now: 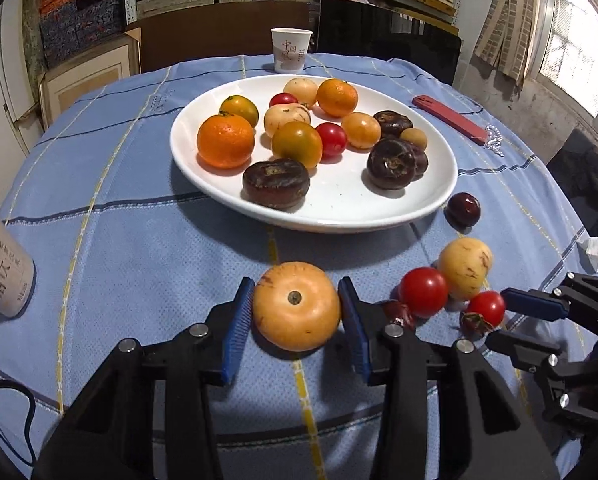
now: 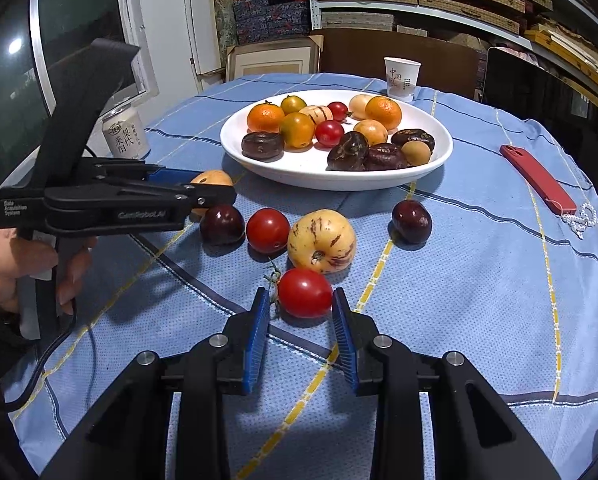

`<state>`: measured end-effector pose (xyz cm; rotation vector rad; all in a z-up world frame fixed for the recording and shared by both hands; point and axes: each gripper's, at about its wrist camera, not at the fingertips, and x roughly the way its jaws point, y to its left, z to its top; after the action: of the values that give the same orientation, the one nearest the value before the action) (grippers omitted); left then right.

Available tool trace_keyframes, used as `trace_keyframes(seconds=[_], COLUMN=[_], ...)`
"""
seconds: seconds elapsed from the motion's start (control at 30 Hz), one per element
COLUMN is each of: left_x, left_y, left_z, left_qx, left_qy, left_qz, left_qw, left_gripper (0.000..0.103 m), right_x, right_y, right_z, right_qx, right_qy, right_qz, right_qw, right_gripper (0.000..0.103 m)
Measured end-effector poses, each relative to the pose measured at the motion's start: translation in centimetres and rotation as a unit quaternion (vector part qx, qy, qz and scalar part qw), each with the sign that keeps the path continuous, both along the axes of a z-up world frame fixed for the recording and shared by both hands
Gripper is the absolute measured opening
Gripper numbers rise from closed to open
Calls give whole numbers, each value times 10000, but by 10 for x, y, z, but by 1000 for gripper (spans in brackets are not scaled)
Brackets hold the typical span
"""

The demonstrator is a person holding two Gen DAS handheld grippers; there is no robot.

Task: Organize fruits
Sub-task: 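Grasp a red tomato with the right tool while the left tool grasps the pale orange fruit, then carry the tomato and pale orange fruit onto the white plate and release both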

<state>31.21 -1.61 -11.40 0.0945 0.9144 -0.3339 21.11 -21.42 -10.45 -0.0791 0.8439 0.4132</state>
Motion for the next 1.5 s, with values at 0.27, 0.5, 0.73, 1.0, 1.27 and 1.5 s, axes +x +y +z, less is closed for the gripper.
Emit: trace_keyframes(seconds=[0.27, 0.5, 0.73, 1.0, 1.27, 1.5], left_x=[-30, -51, -75, -64, 27, 97], left_y=[20, 22, 24, 14, -14, -22], left_z=[21, 39, 69, 132, 128, 79], left_qx=[-108, -127, -70, -118, -311, -88], left_qy=[-371, -595, -949, -1480, -999, -498], left_qz=[46, -27, -37, -59, 55, 193], left_qw=[9992, 9981, 9955, 9889, 9945, 9985], left_gripper=[42, 42, 42, 42, 42, 42], right_x=[6, 7, -13, -9, 99, 174], right_y=[6, 6, -2, -17, -9, 9], right_z=[-5, -7, 33, 127, 137, 95], right_qx=[-79, 24, 174, -64, -393, -256], right_qy=[85, 189, -436, -1417, -1073, -517], right_qz=[-37, 10, -192, -538, -661, -398], right_qw=[9999, 9998, 9987, 9884, 9913, 9975], right_gripper=[37, 31, 31, 31, 31, 32])
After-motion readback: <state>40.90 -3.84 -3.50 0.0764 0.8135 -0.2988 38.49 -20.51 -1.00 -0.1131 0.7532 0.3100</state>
